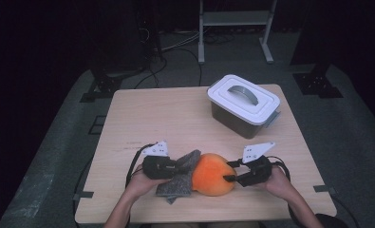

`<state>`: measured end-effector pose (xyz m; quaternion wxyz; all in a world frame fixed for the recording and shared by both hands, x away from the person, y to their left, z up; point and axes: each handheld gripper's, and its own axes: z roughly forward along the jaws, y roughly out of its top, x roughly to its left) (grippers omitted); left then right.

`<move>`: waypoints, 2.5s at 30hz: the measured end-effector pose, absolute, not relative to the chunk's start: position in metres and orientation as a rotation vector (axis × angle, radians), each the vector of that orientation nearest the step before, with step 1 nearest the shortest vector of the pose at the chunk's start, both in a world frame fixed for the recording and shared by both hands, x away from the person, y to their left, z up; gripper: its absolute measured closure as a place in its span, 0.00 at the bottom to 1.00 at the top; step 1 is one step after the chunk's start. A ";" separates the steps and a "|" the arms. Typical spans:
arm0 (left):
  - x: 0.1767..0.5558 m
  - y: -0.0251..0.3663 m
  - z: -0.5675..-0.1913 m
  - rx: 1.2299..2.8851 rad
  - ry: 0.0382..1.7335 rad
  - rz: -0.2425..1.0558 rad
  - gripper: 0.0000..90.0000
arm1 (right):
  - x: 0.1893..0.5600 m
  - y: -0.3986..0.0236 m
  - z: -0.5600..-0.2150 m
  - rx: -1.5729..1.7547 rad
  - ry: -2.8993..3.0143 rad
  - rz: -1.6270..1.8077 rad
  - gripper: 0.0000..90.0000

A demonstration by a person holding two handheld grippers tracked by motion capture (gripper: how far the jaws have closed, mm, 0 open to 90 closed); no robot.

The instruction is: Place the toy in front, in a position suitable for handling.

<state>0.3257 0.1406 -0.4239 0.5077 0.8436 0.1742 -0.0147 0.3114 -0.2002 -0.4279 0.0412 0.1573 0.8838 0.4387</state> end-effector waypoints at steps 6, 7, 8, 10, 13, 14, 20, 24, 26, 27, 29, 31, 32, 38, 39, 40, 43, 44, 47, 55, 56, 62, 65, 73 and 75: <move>0.315 0.119 -0.415 2.006 0.318 -0.071 0.86 | 0.306 -0.187 -0.428 0.451 2.706 1.345 0.55; 0.314 0.117 -0.415 2.023 0.309 -0.062 0.86 | 0.305 -0.184 -0.428 0.426 2.703 1.329 0.55; 0.314 0.116 -0.416 2.030 0.307 -0.060 0.86 | 0.304 -0.183 -0.427 0.419 2.704 1.315 0.56; 0.316 0.118 -0.418 2.023 0.318 -0.067 0.86 | 0.304 -0.184 -0.427 0.418 2.709 1.314 0.56; 0.321 0.129 -0.422 2.051 0.375 -0.031 0.86 | 0.307 -0.190 -0.428 0.438 2.719 1.334 0.57; 0.321 0.129 -0.422 2.051 0.375 -0.031 0.86 | 0.308 -0.191 -0.428 0.444 2.719 1.337 0.57; 0.323 0.132 -0.423 2.053 0.399 -0.032 0.86 | 0.305 -0.190 -0.428 0.428 2.715 1.341 0.57; 0.319 0.125 -0.416 2.009 0.362 -0.055 0.86 | 0.299 -0.184 -0.427 0.366 2.705 1.340 0.57; 0.318 0.122 -0.414 2.017 0.351 -0.048 0.86 | 0.295 -0.179 -0.426 0.312 2.693 1.323 0.57; 0.318 0.121 -0.415 2.022 0.352 -0.045 0.86 | 0.295 -0.179 -0.426 0.312 2.693 1.323 0.57; 0.318 0.123 -0.418 2.052 0.369 -0.044 0.87 | 0.297 -0.181 -0.426 0.323 2.697 1.342 0.51; 0.318 0.125 -0.420 2.066 0.363 -0.054 0.87 | 0.300 -0.183 -0.422 0.357 2.689 1.382 0.44; 0.318 0.125 -0.421 2.064 0.362 -0.054 0.87 | 0.303 -0.185 -0.420 0.384 2.683 1.395 0.39; 0.318 0.125 -0.421 2.060 0.355 -0.058 0.87 | 0.315 -0.190 -0.425 0.523 2.710 1.409 0.29; 0.318 0.124 -0.419 2.062 0.350 -0.047 0.87 | 0.316 -0.187 -0.430 0.542 2.730 1.413 0.36; 0.318 0.124 -0.417 2.057 0.354 -0.042 0.87 | 0.315 -0.186 -0.430 0.528 2.721 1.416 0.42; 0.317 0.124 -0.409 2.014 0.337 -0.042 0.87 | 0.307 -0.180 -0.421 0.440 2.655 1.407 0.55; 0.315 0.122 -0.404 1.999 0.320 -0.040 0.87 | 0.305 -0.178 -0.419 0.422 2.640 1.414 0.56; 0.310 0.116 -0.398 2.025 0.287 -0.014 0.87 | 0.298 -0.165 -0.413 0.334 2.619 1.394 0.58; 0.320 0.133 -0.414 2.067 0.374 -0.008 0.87 | 0.304 -0.175 -0.416 0.398 2.626 1.386 0.64; 0.320 0.133 -0.414 2.067 0.374 -0.008 0.87 | 0.304 -0.175 -0.416 0.398 2.626 1.386 0.64; 0.320 0.133 -0.415 2.075 0.375 -0.017 0.87 | 0.312 -0.180 -0.420 0.498 2.672 1.420 0.34; 0.321 0.135 -0.417 2.072 0.387 -0.018 0.87 | 0.315 -0.184 -0.429 0.552 2.731 1.389 0.29; 0.318 0.130 -0.402 2.023 0.343 -0.010 0.87 | 0.310 -0.179 -0.420 0.434 2.684 1.330 0.59; 0.315 0.127 -0.396 2.018 0.318 0.002 0.86 | 0.305 -0.177 -0.410 0.348 2.629 1.329 0.60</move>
